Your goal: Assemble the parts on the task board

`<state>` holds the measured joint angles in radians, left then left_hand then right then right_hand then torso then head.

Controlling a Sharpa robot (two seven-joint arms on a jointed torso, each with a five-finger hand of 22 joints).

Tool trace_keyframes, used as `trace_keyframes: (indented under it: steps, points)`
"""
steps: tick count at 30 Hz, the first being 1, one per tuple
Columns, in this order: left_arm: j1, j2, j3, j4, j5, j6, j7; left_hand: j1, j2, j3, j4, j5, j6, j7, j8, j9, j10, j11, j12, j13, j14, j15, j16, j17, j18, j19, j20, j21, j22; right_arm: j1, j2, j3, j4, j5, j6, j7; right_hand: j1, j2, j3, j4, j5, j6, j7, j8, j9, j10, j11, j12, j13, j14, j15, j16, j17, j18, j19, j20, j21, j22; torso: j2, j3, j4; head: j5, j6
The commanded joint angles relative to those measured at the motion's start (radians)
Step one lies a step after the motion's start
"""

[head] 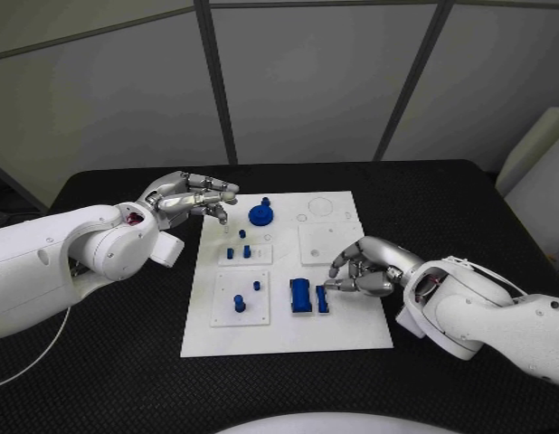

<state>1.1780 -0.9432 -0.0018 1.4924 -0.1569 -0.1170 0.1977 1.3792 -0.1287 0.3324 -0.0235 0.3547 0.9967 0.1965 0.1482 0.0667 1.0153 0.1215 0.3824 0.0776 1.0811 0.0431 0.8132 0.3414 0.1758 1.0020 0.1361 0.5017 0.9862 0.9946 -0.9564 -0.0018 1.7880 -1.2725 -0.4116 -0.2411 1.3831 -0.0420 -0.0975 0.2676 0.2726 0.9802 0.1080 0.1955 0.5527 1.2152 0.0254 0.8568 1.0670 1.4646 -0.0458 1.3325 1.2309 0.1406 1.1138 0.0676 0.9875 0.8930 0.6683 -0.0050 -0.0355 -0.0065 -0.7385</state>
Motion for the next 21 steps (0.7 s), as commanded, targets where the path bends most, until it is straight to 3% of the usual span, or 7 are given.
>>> trace_keyframes:
  steps: [1, 4, 10, 12, 17, 18, 21]
  points:
    - [-0.004, 0.006, 0.001, -0.006, 0.045, -0.048, 0.073, -0.018, -0.002, -0.012, 0.009, -0.003, -0.004, -0.005, 0.007, 0.001, -0.006, 0.001, 0.008, 0.002, -0.005, 0.005, -0.001, -0.003, 0.005, 0.001, 0.009, -0.009, -0.006, 0.029, 0.022, 0.001, -0.078, 0.327, -0.040, 0.237, 0.034, 0.008, -0.004, -0.002, 0.005, -0.013, 0.013, -0.030, -0.024, -0.114, 0.014, -0.208, -0.156, -0.061, 0.017, -0.184, -0.201, 0.041, -0.115, 0.013, -0.170, -0.165, -0.014, -0.0043, -0.0010, -0.004, 0.010]
    - [-0.010, 0.017, 0.001, -0.022, 0.090, -0.083, 0.121, -0.032, -0.011, -0.032, 0.021, -0.003, -0.005, -0.008, 0.013, 0.001, -0.009, 0.000, 0.016, 0.001, -0.037, 0.010, -0.023, -0.016, 0.004, -0.020, 0.015, -0.039, -0.027, 0.051, 0.059, 0.001, -0.170, 0.505, -0.017, 0.336, 0.096, 0.021, 0.004, -0.006, 0.000, -0.014, 0.029, -0.058, -0.056, -0.177, 0.034, -0.347, -0.282, -0.217, 0.041, -0.550, -0.538, 0.037, -0.169, 0.036, -0.276, -0.231, -0.025, -0.0082, -0.0033, -0.006, 0.019]
    - [-0.023, 0.050, 0.001, -0.077, 0.194, -0.150, 0.202, -0.029, -0.005, -0.052, 0.043, -0.002, -0.005, -0.014, 0.023, 0.000, -0.017, 0.007, 0.003, -0.014, -0.113, 0.033, -0.159, -0.088, 0.000, -0.113, 0.042, -0.154, -0.111, 0.069, 0.153, 0.005, -0.342, 0.752, 0.047, 0.486, 0.198, 0.039, 0.043, 0.000, -0.035, -0.002, 0.059, -0.106, -0.136, -0.199, 0.087, -0.583, -0.576, -0.386, 0.112, -0.898, -0.718, 0.025, -0.302, 0.103, -0.512, -0.380, -0.051, -0.0167, -0.0114, -0.013, 0.052]
    - [-0.029, 0.067, 0.001, -0.100, 0.238, -0.161, 0.227, -0.024, -0.005, -0.047, 0.056, -0.001, -0.007, -0.020, 0.016, -0.001, 0.005, 0.007, -0.031, -0.017, -0.117, 0.046, -0.268, -0.137, 0.000, -0.183, 0.063, -0.243, -0.181, 0.071, 0.196, 0.021, -0.413, 0.817, 0.068, 0.530, 0.230, 0.049, 0.070, -0.001, -0.058, -0.010, 0.069, -0.130, -0.170, -0.203, 0.102, -0.637, -0.661, -0.455, 0.144, -1.013, -0.790, 0.019, -0.344, 0.130, -0.583, -0.425, -0.055, -0.0196, -0.0133, -0.012, 0.069]
    - [-0.043, 0.112, 0.001, -0.159, 0.302, -0.191, 0.269, -0.014, -0.017, -0.035, 0.082, -0.010, -0.006, -0.035, -0.023, -0.002, 0.048, 0.027, -0.165, -0.016, -0.147, 0.088, -0.494, -0.221, 0.008, -0.318, 0.124, -0.422, -0.344, 0.073, 0.270, 0.039, -0.539, 0.892, 0.090, 0.597, 0.223, 0.036, 0.100, 0.001, -0.075, -0.010, 0.078, -0.133, -0.271, -0.158, 0.112, -0.718, -0.854, -0.431, 0.168, -1.172, -0.930, 0.044, -0.329, 0.177, -0.705, -0.521, -0.065, -0.0197, -0.0073, -0.011, 0.096]
    - [-0.046, 0.121, 0.001, -0.170, 0.307, -0.200, 0.277, -0.014, -0.017, -0.043, 0.086, -0.022, -0.007, -0.043, -0.036, -0.002, 0.049, 0.037, -0.194, -0.016, -0.158, 0.100, -0.536, -0.238, 0.010, -0.343, 0.138, -0.441, -0.377, 0.073, 0.281, 0.041, -0.561, 0.901, 0.093, 0.605, 0.219, 0.034, 0.102, -0.003, -0.077, -0.012, 0.076, -0.134, -0.286, -0.157, 0.117, -0.726, -0.876, -0.432, 0.172, -1.191, -0.949, 0.045, -0.325, 0.178, -0.720, -0.535, -0.066, -0.0194, -0.0058, -0.010, 0.099]
    - [-0.050, 0.143, 0.001, -0.196, 0.317, -0.230, 0.297, -0.002, -0.001, -0.070, 0.088, -0.162, -0.008, -0.061, -0.067, -0.002, 0.050, 0.053, -0.254, -0.016, -0.162, 0.119, -0.616, -0.272, 0.010, -0.390, 0.150, -0.441, -0.452, 0.073, 0.307, 0.045, -0.608, 0.921, 0.098, 0.621, 0.200, 0.034, 0.109, -0.020, -0.079, -0.014, 0.082, -0.133, -0.333, -0.152, 0.121, -0.754, -0.941, -0.434, 0.180, -1.248, -1.013, 0.045, -0.317, 0.190, -0.778, -0.583, -0.069, -0.0200, -0.0002, -0.009, 0.112]
